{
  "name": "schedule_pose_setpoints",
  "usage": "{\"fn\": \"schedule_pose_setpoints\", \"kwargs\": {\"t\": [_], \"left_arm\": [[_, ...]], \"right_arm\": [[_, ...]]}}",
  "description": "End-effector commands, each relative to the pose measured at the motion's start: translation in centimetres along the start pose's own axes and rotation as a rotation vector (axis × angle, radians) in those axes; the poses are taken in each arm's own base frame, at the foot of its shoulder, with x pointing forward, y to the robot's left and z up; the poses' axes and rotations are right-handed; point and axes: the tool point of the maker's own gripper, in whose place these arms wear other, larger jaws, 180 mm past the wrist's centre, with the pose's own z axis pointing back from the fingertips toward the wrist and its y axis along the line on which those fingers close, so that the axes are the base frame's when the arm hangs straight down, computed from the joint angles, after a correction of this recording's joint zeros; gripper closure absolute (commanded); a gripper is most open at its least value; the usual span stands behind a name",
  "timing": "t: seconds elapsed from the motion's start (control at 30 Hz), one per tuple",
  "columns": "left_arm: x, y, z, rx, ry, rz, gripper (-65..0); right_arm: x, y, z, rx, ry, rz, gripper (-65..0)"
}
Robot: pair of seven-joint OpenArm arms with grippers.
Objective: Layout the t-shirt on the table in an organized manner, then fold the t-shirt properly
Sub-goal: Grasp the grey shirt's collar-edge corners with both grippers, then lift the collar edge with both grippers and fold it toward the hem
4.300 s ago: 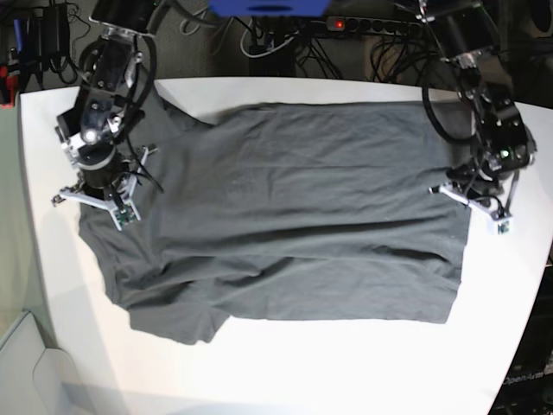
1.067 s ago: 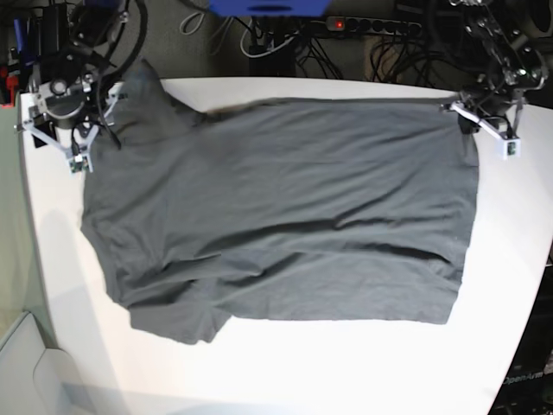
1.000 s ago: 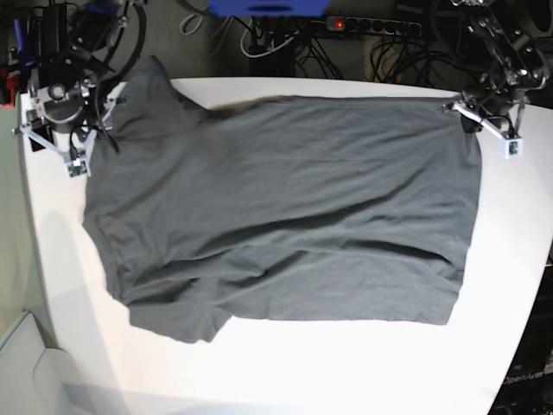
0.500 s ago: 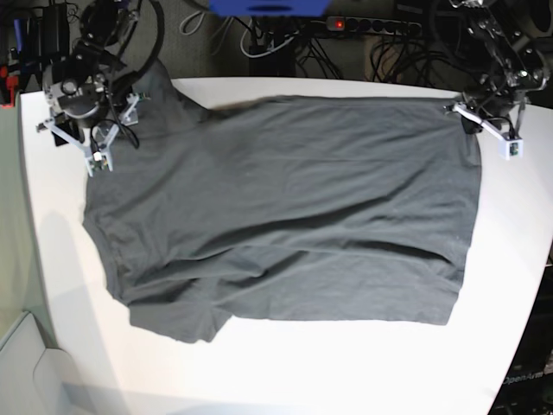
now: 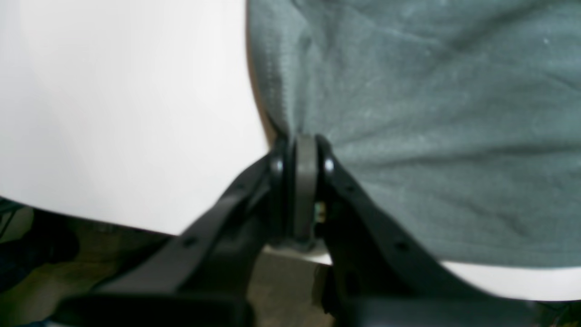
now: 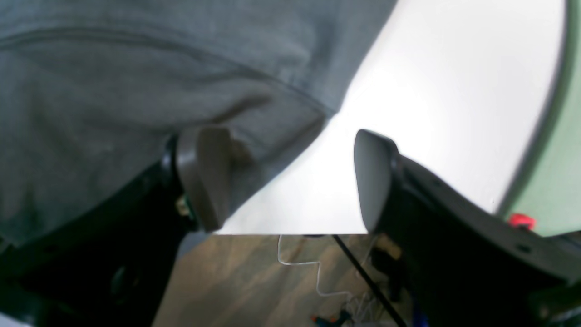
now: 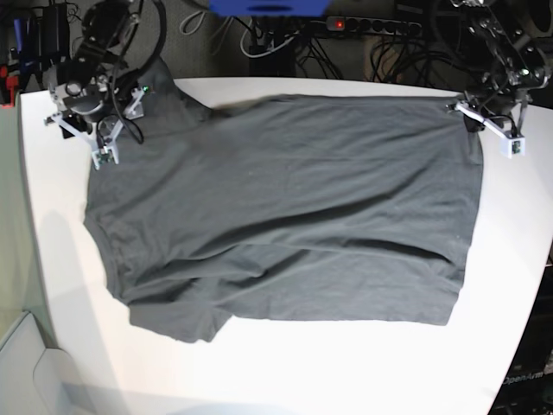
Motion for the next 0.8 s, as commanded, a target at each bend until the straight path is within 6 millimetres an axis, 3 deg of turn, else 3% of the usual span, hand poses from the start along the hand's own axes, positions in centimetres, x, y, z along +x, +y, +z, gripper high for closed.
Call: {"fn": "schedule_pose_setpoints", "kwargs": {"t": [0.0,0.47,0.57,0.73,0.77], "left_arm": [[0.0,0.7,0.3,0.023,0.011,-0.014,-0.6],[-0.1,0.8,0.3,0.024,0.014,-0.014,-0.5],[-0.1,0.8,0.4,0.025,0.012,-0.013,-0.5],[0.0,0.9,0.4,0.026,0.012,-0.015,-0.5],[0.0,0.9,0.4,0.026,0.01,-0.015,-0.5]], "right_arm": [[0.7,-0.4,0.1,-0.009,-0.026,-0.007,-43.2],[0.8,0.6,-0.8,0.045,-0.034,-0.035,-41.9],[0.6,0.7,-0.8,0.045,-0.03,-0.033,-31.2],[0.3,0.1,-0.8,0.033,-0.022,-0.014,-0.6],[0.3,0.0,-0.7,0.03,-0.024,-0.015,0.0]]}}
